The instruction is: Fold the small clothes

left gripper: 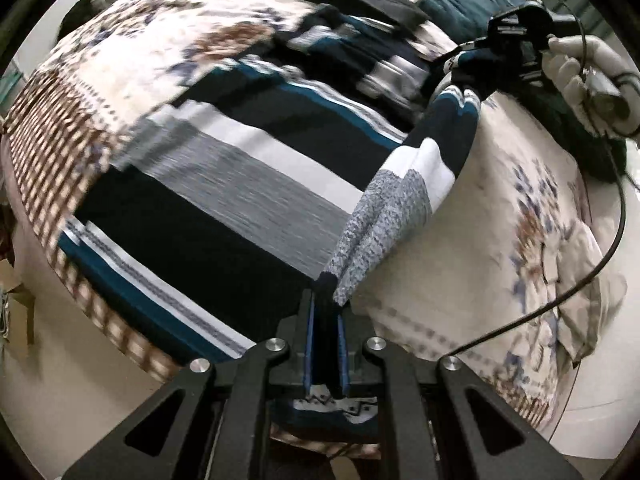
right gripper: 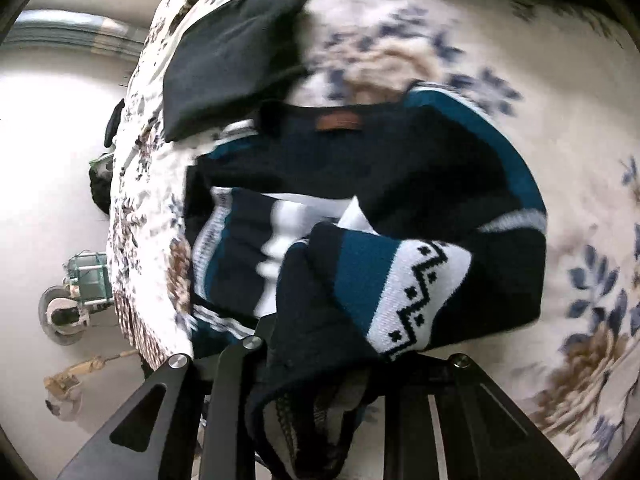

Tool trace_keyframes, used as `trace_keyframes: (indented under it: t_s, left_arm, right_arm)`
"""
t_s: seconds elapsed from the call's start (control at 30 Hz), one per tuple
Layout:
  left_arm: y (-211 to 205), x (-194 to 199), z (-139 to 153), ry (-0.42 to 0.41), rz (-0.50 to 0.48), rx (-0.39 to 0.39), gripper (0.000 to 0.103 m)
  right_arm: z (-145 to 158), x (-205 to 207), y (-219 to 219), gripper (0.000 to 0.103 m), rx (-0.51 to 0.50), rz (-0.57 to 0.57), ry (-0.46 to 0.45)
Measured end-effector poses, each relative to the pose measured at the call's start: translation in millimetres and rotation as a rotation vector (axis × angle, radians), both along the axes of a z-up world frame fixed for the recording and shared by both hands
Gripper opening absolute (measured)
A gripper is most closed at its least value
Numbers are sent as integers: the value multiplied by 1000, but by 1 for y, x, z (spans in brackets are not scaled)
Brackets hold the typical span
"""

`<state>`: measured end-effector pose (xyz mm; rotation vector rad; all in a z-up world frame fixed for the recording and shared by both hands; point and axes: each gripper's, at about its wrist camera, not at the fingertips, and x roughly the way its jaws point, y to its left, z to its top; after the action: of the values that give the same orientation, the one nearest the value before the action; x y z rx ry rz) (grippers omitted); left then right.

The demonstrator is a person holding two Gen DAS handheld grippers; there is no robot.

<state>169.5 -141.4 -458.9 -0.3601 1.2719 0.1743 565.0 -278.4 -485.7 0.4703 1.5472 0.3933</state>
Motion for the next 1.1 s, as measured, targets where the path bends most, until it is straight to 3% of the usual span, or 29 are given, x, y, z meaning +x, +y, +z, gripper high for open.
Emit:
trace_keyframes:
  t_s: [0.13,0.4,0.5,0.57,0.63,0.7,0.77,0.87,0.9,0.93,1.1]
  left_arm:
    - [55,14,-12,9,23,-35,7]
    - [171,33,-55,74,66,-97,7]
    - [204,33,-71,122,86,-119,8]
    - [230,24,-76,143,134,-137,9]
    - [256,9,-74,152,183,-135,9]
    - [276,-6,-71,159,234,-155,9]
    - [291,-19,-63,153,270,-173,17]
    - [288,-19,-46,103,229,-214,45]
    - [281,-16,-40,82,200,-223,58]
    - [275,-12,-36,66,174,-238,62]
    - [214,31,-42,44,-25,-235,62]
  right_arm:
    - [0,20,86,23,-77,3,26]
    - [-33,48,227,23,-285,1,74]
    - [-50,58,257,33,-363,-3,131]
    - [-55,63,266,45,-365,-30,172]
    - [-53,66,274,64,-289,-50,186]
    - [-48,66,277,65,-203,-51,196]
    - [-40,64,275,65,-72,-56,195]
    - [-21,56,258,65,47,-35,161]
    - [-12,53,248,65,40,-34,137]
    - [-5,51,237,65,19,-35,107]
    - [8,55,207,65,-129,-1,19]
